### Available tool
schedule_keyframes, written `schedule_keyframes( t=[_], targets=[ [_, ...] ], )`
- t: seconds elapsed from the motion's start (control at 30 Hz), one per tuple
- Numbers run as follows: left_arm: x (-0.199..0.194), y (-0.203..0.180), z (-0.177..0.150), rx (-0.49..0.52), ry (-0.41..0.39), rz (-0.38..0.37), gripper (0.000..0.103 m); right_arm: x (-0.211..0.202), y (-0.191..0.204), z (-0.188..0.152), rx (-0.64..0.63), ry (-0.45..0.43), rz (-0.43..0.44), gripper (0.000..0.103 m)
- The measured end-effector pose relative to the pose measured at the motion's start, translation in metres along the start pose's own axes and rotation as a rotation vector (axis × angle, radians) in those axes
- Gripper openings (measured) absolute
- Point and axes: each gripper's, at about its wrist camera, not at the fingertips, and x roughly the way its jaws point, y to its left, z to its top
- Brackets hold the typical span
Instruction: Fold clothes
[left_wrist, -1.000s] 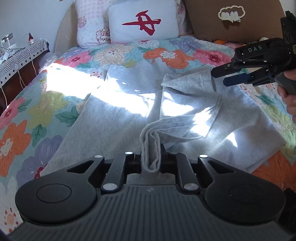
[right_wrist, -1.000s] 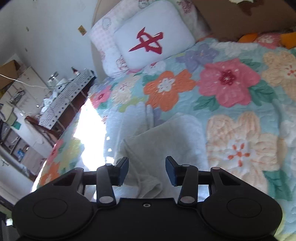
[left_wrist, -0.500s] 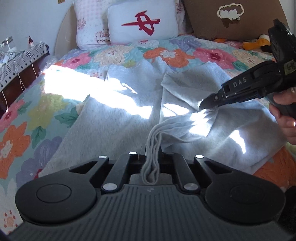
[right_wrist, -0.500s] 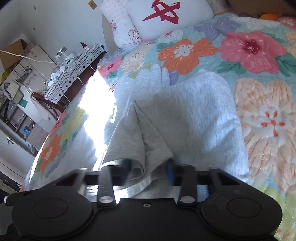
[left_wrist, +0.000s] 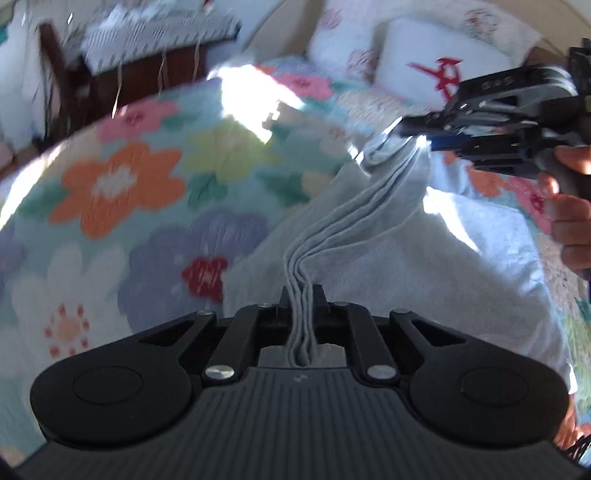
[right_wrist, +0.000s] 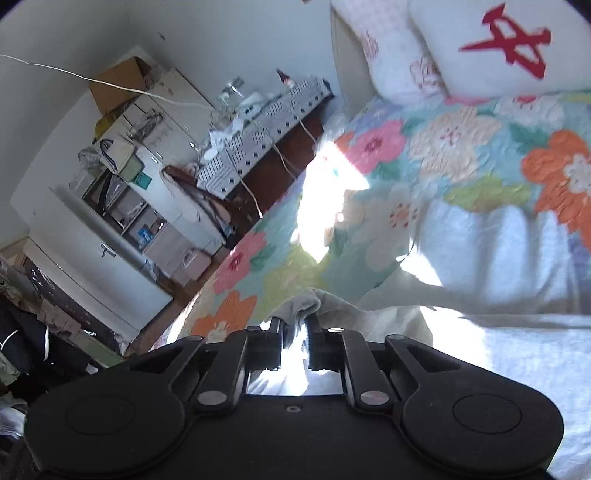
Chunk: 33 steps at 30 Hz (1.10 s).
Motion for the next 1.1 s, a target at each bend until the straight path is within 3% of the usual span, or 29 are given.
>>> schedule_keyframes(
  t=[0.1,0.17,0.23,0.3,0.47,0.53,0.63,0.77,0.8,0.9,0.97,1.07,1.1],
  targets=[
    [0.016,0.016,-0.006,-0.059,0.044,0.024,0.012,-0.004,-0.006,-0.011,0.044,0.011,0.000,0.034],
    [0.014,0.015,-0.006,-0.038,0.024,0.052,0.014,-0.026,-0.012,-0.020,0.031,-0.007,-0.038,0.054],
    [0.010,0.013,-0.002,-0.027,-0.011,0.141,0.030,-0.050,-0.023,-0.030,0.011,-0.007,-0.089,0.055],
    [0.008,0.016,0.002,-0.033,-0.033,0.141,0.031,-0.068,-0.037,-0.042,-0.002,0.031,-0.139,0.055],
    [0.010,0.031,0.007,-0.158,0.030,0.039,0.038,-0.097,-0.058,-0.085,-0.088,0.185,-0.285,0.055],
    [0.008,0.025,0.003,-0.128,0.040,0.036,0.047,-0.110,-0.061,-0.105,-0.137,0.234,-0.328,0.055],
    [0.008,0.015,-0.002,-0.076,0.057,0.046,0.059,-0.132,-0.061,-0.141,-0.216,0.226,-0.339,0.055],
    [0.011,0.009,-0.009,-0.052,0.108,0.087,0.064,-0.155,-0.045,-0.170,-0.353,0.220,-0.423,0.057],
    [0.008,0.012,-0.009,-0.087,0.130,0.070,0.064,-0.159,-0.046,-0.170,-0.317,0.230,-0.432,0.057],
    [-0.013,0.014,-0.005,-0.188,0.141,-0.082,0.065,-0.179,-0.064,-0.158,-0.070,0.203,-0.366,0.057],
    [-0.025,0.003,-0.003,-0.141,0.134,-0.084,0.070,-0.192,-0.074,-0.153,0.033,0.162,-0.328,0.058],
    [-0.027,0.000,-0.009,-0.172,0.201,-0.088,0.073,-0.205,-0.083,-0.151,0.102,0.118,-0.313,0.060],
    [-0.023,0.007,-0.013,-0.238,0.246,-0.121,0.073,-0.207,-0.086,-0.152,0.124,0.112,-0.302,0.061]
  ],
)
